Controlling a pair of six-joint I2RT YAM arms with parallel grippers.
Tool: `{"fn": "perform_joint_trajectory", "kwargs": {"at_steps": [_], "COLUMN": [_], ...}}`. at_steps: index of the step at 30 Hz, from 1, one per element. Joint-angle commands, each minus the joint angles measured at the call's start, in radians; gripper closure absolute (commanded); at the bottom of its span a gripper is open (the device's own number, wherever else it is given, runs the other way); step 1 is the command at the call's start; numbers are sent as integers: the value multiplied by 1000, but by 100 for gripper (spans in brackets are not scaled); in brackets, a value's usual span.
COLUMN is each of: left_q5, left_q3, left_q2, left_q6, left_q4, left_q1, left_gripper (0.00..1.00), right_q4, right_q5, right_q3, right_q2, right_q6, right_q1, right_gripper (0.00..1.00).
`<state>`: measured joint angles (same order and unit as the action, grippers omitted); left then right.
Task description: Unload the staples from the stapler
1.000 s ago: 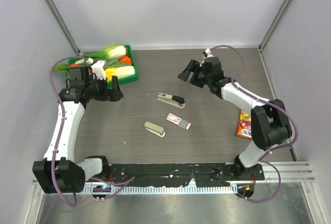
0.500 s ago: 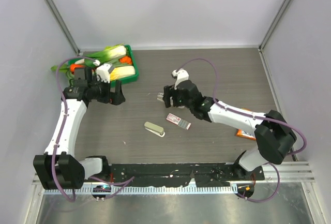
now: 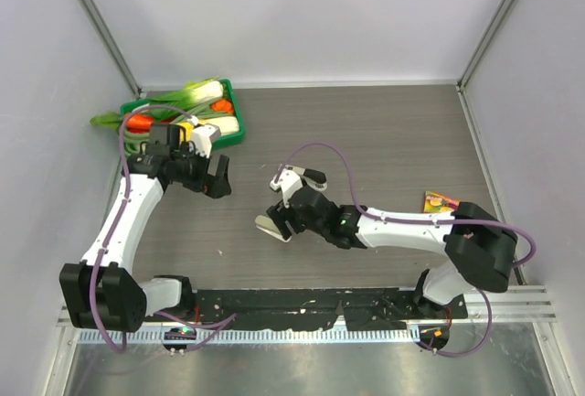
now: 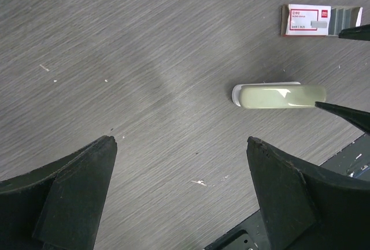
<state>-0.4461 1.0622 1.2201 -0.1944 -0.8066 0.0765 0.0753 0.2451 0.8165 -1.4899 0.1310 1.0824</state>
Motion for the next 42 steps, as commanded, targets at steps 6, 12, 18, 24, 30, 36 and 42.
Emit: {"fn": "perform_joint_trajectory", "kwargs": {"at_steps": [6, 12, 18, 24, 30, 36, 42], "left_q5": [-28, -26, -17, -6, 1, 14, 12], "left_q3": [-41, -51, -70, -73, -79, -70, -61], "left_q2": [-36, -34, -50, -56, -57, -51, -1], "left_q6": [-14, -8, 10, 13, 26, 78, 102], "left_q4": [-13, -5, 21, 24, 33, 69, 95], "left_q1": [0, 0, 0, 0, 2, 41, 72], "left_gripper": [0, 0, 0, 0, 0, 0, 0], "right_q4": [-52, -112, -147, -177, -209, -192, -83], "right_q5": [-6, -41, -66, -95, -93, -50, 78], "right_q3": [150, 187, 216, 243, 273, 354, 389], "right_q2": [-111, -161, -202, -231, -257, -283, -280], "right_q6": [-73, -88, -100, -105, -114, -93, 10], "right_q1": [25, 28, 31, 33, 34, 34, 33], "right_gripper": [20, 21, 26, 34, 55, 87, 99]}}
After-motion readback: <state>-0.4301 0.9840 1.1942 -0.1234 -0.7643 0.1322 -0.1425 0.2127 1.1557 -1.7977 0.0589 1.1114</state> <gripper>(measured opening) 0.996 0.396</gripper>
